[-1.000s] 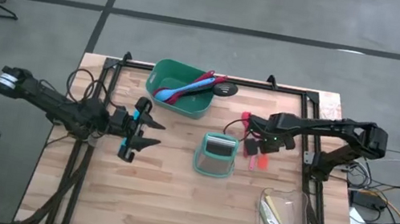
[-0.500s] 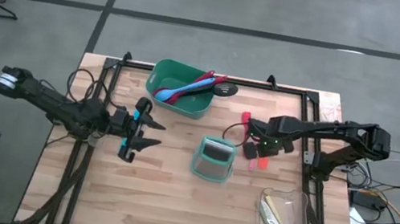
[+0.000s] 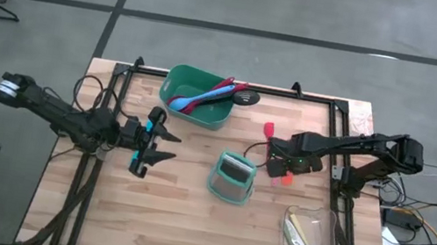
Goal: Pick & Place Kitchen Items
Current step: Put the orange spatula into the top transparent bin
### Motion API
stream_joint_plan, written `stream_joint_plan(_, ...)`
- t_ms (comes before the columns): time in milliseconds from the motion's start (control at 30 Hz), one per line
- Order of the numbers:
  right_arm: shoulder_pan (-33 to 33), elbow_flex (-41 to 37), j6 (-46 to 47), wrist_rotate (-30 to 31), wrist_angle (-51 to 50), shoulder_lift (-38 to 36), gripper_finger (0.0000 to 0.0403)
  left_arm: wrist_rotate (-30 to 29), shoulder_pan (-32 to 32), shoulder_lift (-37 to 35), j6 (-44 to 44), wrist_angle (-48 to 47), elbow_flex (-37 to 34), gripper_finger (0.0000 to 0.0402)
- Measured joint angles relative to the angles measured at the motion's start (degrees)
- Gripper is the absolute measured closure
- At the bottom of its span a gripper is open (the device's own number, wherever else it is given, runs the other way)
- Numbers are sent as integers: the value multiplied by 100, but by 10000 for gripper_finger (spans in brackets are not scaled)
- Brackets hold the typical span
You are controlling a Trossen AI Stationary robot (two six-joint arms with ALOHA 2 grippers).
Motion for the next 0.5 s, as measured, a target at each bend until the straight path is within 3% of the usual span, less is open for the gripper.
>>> stream_joint_plan(333,-3,12,-118,79,125,700,137,2,0,0,-26,-47,0,209)
stream_joint_plan(500,-5,32,-246,38,205,911,175,2,0,0,-48,-52,0,209)
